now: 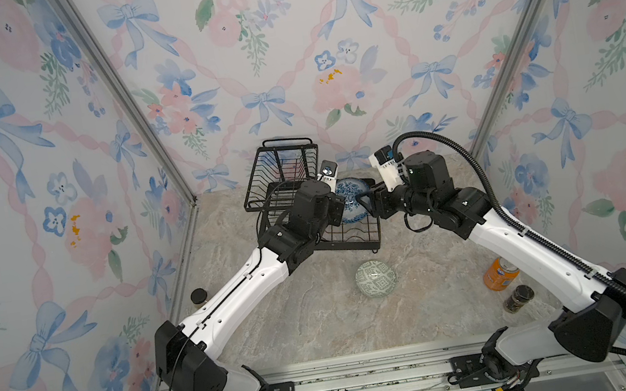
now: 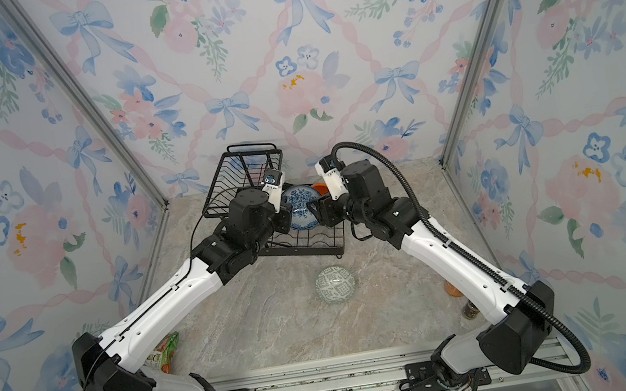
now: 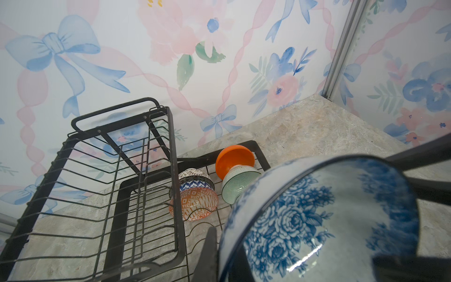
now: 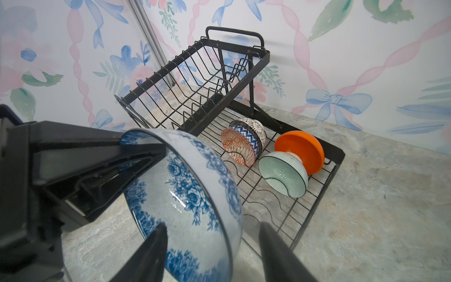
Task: Load the bowls into the dish rack
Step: 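Grasp the blue floral bowl rim with the right gripper while left holds it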
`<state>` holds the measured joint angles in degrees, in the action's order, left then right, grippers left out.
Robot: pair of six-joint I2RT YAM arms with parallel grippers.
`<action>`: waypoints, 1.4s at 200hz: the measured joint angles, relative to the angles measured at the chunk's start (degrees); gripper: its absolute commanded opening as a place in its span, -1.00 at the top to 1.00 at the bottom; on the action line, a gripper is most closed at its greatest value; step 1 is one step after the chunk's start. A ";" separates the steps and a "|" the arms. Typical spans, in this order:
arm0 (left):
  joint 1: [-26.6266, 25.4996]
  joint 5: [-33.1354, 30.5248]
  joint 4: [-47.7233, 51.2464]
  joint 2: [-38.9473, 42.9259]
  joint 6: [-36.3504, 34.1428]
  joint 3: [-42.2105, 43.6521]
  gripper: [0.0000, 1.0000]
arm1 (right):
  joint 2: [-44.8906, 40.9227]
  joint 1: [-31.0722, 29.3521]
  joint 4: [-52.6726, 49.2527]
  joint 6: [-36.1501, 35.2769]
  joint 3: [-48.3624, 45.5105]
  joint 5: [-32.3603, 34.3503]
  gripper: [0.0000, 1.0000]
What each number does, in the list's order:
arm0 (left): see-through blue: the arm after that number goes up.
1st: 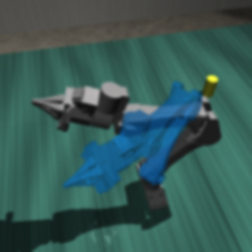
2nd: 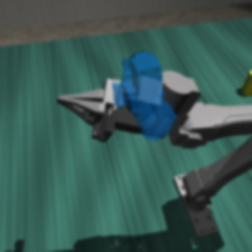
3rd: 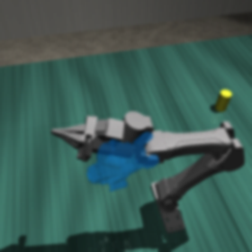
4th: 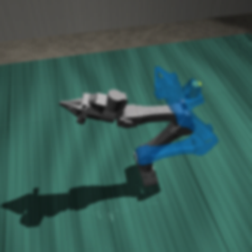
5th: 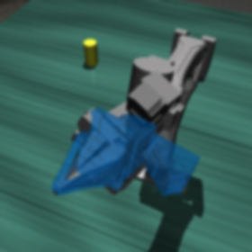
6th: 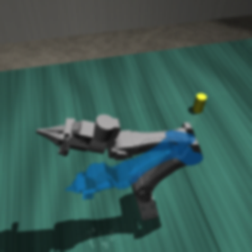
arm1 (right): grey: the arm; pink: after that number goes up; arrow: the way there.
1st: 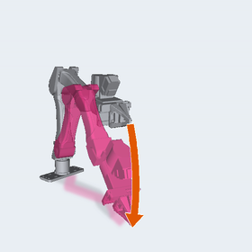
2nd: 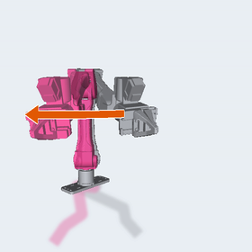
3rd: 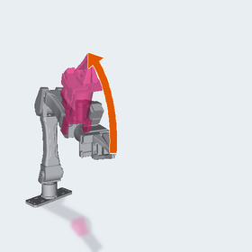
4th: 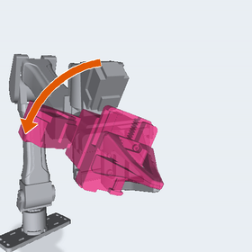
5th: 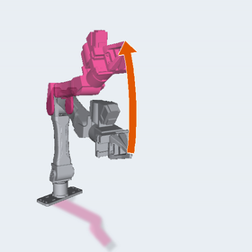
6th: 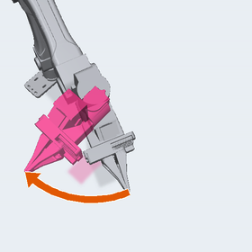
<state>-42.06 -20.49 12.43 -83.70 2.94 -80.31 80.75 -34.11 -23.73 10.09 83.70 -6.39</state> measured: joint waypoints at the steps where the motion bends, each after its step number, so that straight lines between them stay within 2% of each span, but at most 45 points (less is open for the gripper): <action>1: 0.00 0.02 -0.07 0.00 0.00 0.00 1.00 | 0.00 0.00 -0.02 -0.07 0.00 0.04 -0.14; 27: -0.31 0.57 -0.76 0.00 -0.02 0.00 1.00 | 0.02 -0.13 0.00 -0.17 0.00 0.94 -0.09; 63: -0.42 1.11 -0.90 0.02 -0.07 0.00 1.00 | 0.39 -0.13 -0.04 -0.22 0.00 2.34 0.11; 134: -0.42 3.34 -3.82 0.42 -0.42 0.96 1.00 | 0.92 -0.13 -0.17 -0.09 0.00 3.69 0.38; 203: -0.50 5.20 -5.86 1.55 0.11 2.64 1.00 | 1.25 -0.22 -0.92 0.17 0.09 7.19 1.00; 277: 1.97 11.63 -9.94 4.74 2.64 8.63 1.00 | 1.70 -0.92 -2.03 -0.68 0.07 7.41 1.00; 280: 2.10 11.89 -10.08 5.01 2.67 8.98 0.96 | 1.81 -0.98 -1.99 -0.70 0.07 7.28 1.00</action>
<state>-39.97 -8.60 2.35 -78.70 5.61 -71.33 82.56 -35.09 -25.71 9.39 83.77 0.89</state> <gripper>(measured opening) 0.065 0.138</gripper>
